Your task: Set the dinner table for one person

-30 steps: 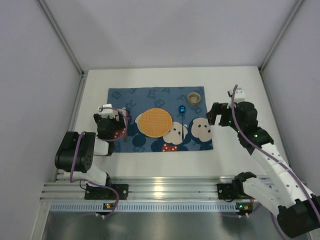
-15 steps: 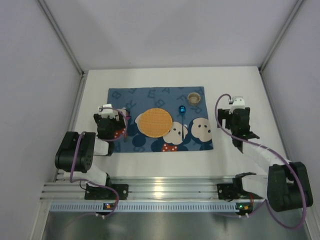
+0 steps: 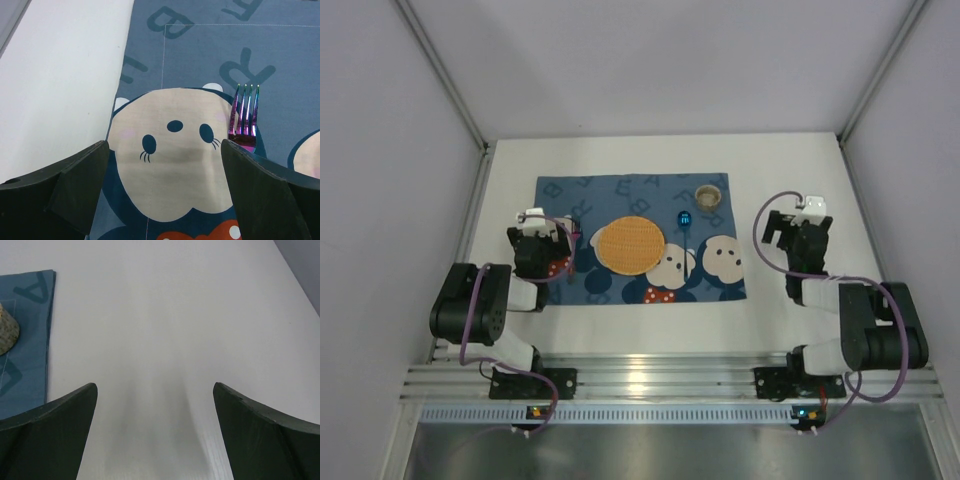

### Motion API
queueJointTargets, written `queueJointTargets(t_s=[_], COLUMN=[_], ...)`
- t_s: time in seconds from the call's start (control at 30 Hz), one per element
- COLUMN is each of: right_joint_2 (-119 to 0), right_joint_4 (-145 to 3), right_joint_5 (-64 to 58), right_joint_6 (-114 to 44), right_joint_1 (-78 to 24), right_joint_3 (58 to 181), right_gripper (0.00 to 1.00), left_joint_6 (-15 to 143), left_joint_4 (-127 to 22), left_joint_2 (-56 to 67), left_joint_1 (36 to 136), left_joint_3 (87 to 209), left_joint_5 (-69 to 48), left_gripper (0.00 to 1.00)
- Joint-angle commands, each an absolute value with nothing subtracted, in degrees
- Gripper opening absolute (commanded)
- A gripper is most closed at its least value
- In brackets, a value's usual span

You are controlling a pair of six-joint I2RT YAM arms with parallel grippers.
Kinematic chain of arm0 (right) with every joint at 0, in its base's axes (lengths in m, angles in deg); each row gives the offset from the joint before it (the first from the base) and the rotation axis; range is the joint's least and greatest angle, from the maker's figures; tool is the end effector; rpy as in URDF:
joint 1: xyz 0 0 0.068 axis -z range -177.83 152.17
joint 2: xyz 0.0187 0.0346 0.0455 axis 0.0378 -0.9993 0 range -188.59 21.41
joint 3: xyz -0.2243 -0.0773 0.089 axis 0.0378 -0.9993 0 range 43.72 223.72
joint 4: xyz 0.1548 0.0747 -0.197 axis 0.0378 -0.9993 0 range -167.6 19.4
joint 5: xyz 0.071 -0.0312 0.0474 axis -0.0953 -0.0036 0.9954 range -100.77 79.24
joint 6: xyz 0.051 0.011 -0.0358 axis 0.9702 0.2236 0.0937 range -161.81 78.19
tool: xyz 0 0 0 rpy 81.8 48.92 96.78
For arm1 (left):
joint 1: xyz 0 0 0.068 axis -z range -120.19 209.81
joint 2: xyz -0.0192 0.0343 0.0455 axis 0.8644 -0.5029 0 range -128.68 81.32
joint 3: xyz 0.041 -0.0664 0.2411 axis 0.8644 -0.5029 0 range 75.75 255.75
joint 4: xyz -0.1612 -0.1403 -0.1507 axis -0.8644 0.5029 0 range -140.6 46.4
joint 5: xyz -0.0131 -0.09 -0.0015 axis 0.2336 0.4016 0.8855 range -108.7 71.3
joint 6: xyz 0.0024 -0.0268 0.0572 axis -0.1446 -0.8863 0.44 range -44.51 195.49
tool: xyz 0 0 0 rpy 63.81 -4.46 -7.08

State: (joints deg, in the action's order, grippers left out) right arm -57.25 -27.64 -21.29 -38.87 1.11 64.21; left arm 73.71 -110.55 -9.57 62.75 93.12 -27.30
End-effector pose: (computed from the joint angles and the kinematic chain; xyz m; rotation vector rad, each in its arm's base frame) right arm 0.2698 -0.0039 0.1442 0.1589 1.8264 -0.1195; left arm 0.2695 -0.0067 0.1108 -0.0883 1.8035 0.0770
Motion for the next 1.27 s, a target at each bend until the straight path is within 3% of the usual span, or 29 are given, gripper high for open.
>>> queueJointTargets(t_s=[0.0,0.13,0.27,1.23], right_joint_2=[-59.71,-61.91,-61.39,-61.74], right_joint_4=[-13.37,-0.26,-5.55,-4.5], right_joint_5=[-15.26,-12.53,-12.7,-12.87], right_joint_6=[-40.57,-41.37,-42.95,-42.95], right_joint_1=[1.73,1.73,1.55,1.46], right_joint_3=[62.52,56.3,58.66,58.57], right_gripper=[1.0,1.0,1.0,1.0], left_joint_6=[73.38,73.38,73.38,73.38], left_joint_4=[-115.03,-115.03,-115.03,-115.03], left_joint_2=[-9.03,-9.11,-9.11,-9.03], left_joint_1=[62.62,62.62,62.62,62.62], left_joint_3=[93.33,93.33,93.33,93.33], left_joint_5=[-27.05,-27.14,-27.05,-27.05], left_gripper=[0.99,0.99,0.99,0.99])
